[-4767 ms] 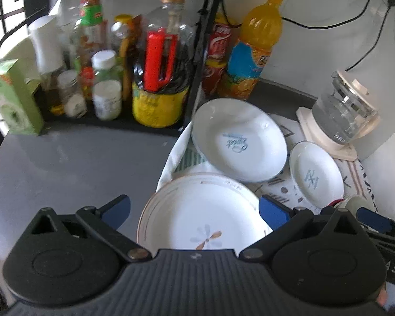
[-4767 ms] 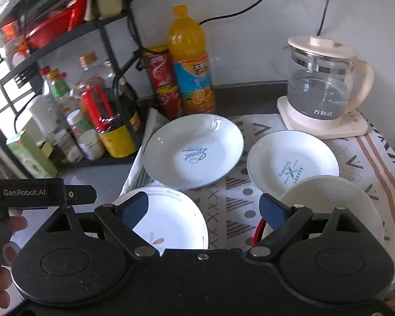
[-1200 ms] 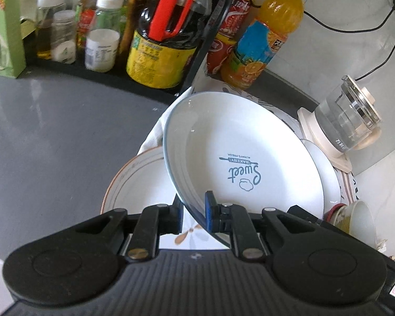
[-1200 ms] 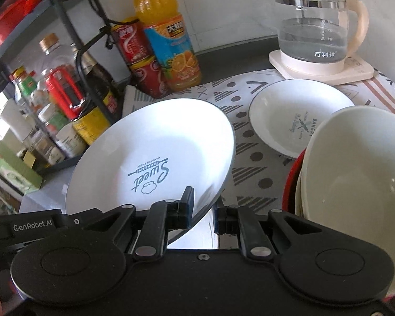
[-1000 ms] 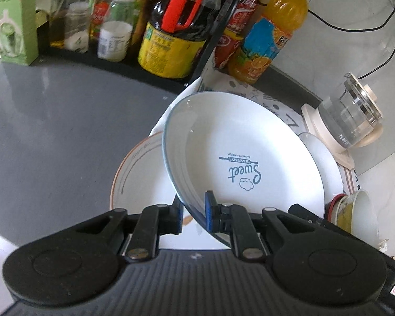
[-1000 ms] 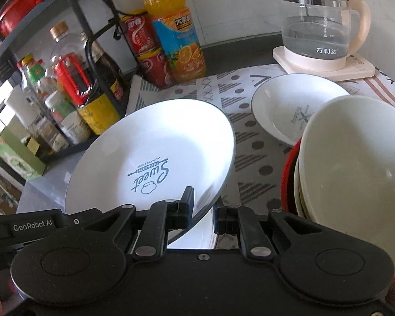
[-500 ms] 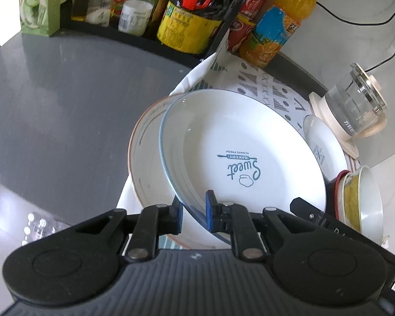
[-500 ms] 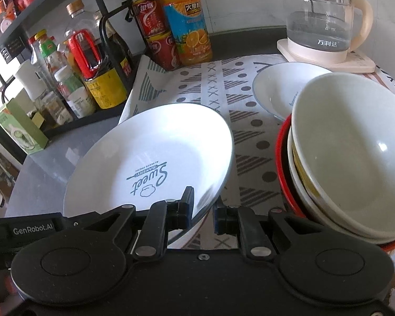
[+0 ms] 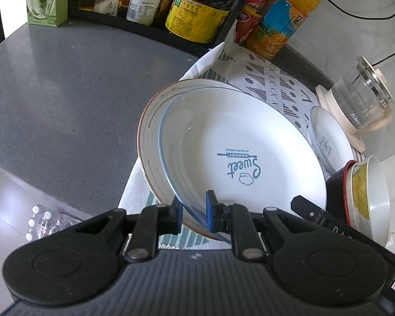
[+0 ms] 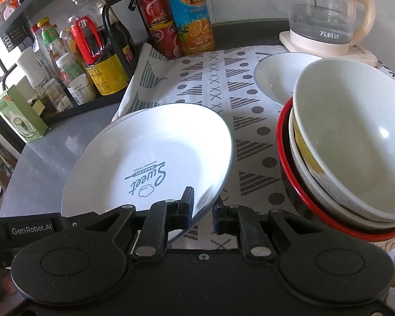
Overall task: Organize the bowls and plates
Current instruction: 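Carry the 'Sweet' plate with both grippers over the brown-rimmed white plate, then lower the 'Sweet' plate onto the brown-rimmed plate and open both grippers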
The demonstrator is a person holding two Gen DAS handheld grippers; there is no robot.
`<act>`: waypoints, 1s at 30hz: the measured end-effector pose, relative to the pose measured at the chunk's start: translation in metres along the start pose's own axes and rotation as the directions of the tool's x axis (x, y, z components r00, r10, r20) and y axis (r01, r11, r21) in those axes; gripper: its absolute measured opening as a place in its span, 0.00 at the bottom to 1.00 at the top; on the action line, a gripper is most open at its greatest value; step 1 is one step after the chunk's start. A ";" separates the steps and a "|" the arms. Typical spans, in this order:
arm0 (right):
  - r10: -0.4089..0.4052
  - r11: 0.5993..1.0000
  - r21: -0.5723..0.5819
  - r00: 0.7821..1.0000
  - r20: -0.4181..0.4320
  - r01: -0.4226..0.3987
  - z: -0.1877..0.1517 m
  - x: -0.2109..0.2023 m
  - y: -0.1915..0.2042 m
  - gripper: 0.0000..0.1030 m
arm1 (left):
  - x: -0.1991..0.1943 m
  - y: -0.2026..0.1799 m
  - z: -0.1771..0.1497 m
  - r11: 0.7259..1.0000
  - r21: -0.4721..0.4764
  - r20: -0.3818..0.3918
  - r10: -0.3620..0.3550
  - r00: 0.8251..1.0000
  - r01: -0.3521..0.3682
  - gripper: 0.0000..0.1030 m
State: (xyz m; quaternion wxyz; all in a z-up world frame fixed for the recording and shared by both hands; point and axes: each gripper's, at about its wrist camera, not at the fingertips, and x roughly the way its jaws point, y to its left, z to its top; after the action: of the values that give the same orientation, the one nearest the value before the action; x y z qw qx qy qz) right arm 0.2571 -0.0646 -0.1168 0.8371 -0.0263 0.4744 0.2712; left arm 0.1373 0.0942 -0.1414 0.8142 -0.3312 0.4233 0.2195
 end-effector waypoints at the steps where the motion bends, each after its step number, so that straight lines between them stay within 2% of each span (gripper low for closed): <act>1: -0.001 1.000 0.001 1.000 -0.004 0.001 0.001 0.001 0.001 0.13 | 0.001 0.000 0.001 1.000 -0.002 -0.004 0.003 1.000 -0.003 0.15; 11: -0.027 0.999 -0.027 0.999 -0.036 0.026 0.006 0.010 0.008 0.13 | 0.005 0.000 0.020 1.000 0.017 -0.097 0.023 0.995 -0.021 0.17; 14: -0.038 0.999 -0.034 0.998 -0.043 0.037 0.008 0.012 0.007 0.13 | -0.002 0.001 0.024 0.998 0.030 -0.087 0.059 0.994 -0.056 0.22; 17: -0.044 0.998 -0.040 0.998 -0.039 0.043 0.008 0.013 0.007 0.13 | -0.011 0.005 0.030 0.996 0.053 -0.035 0.078 0.996 -0.076 0.30; 24: -0.060 0.998 -0.023 0.997 -0.057 0.059 0.010 0.020 0.005 0.15 | -0.006 0.017 0.044 0.994 0.037 -0.027 0.107 0.994 -0.106 0.30; 30: -0.072 0.997 -0.033 0.995 -0.061 0.071 0.013 0.028 0.006 0.17 | 0.006 0.019 0.045 0.993 0.034 -0.054 0.116 0.992 -0.114 0.30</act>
State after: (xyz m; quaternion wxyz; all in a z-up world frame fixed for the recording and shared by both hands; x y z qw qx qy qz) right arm 0.2752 -0.0434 -0.1307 0.8305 -0.0647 0.4949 0.2474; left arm 0.1535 0.1404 -0.1342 0.7930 -0.2999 0.4676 0.2501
